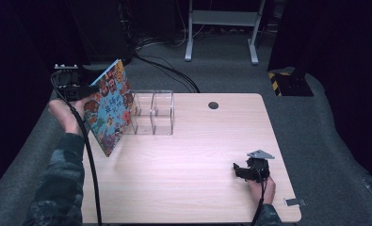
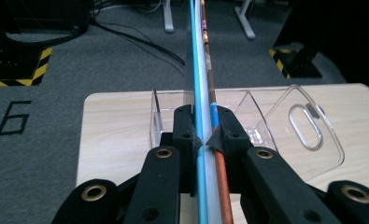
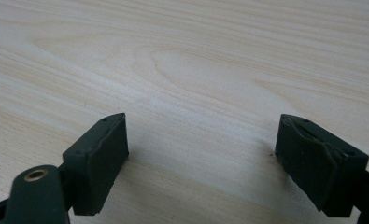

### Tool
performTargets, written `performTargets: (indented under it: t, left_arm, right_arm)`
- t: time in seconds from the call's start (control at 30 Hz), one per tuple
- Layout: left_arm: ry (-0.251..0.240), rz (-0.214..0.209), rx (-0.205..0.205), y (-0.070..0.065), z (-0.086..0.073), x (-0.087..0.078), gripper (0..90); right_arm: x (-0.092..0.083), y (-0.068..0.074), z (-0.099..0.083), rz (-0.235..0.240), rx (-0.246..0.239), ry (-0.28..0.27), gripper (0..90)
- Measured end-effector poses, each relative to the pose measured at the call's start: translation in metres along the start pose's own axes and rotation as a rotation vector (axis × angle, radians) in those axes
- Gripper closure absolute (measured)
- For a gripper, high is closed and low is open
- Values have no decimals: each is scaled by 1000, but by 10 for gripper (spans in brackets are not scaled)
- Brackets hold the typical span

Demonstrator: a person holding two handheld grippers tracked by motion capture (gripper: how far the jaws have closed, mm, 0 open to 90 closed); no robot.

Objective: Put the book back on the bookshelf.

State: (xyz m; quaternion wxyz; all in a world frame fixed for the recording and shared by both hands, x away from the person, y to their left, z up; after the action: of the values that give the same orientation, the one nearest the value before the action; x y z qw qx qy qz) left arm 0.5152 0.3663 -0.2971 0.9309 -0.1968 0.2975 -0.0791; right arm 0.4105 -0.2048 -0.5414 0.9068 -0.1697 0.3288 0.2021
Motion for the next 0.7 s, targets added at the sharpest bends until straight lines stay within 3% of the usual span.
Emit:
performTargets:
  t: [0.23, 0.33, 0.6, 0.7]
  left_arm:
    - [-90, 1, -50, 6, -15, 1, 806]
    - [-105, -7, -67, 8, -20, 1, 805]
    - [-103, -17, -77, 18, -32, -5, 804]
    - [-83, -20, -81, 27, -36, -7, 803]
  right_arm:
    - [0, -1, 0, -5, -17, -3, 168]
    - [0, 0, 0, -3, -11, 0, 168]
    - [0, 0, 0, -1, -12, -1, 168]
    - [0, 0, 0, -1, -12, -1, 168]
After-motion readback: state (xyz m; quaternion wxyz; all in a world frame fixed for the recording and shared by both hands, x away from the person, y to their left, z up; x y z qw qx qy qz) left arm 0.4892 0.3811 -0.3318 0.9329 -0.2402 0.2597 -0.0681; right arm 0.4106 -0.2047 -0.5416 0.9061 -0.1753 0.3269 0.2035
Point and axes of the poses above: each handheld gripper's, and its own axes: x roughly forward along the jaws, z roughly out of its top, y roughly to its left, the point moved 2 cm from there along x, roughly forward along the jaws, and after that the axes turned 15 degrees about -x, right-handed, at the moved point
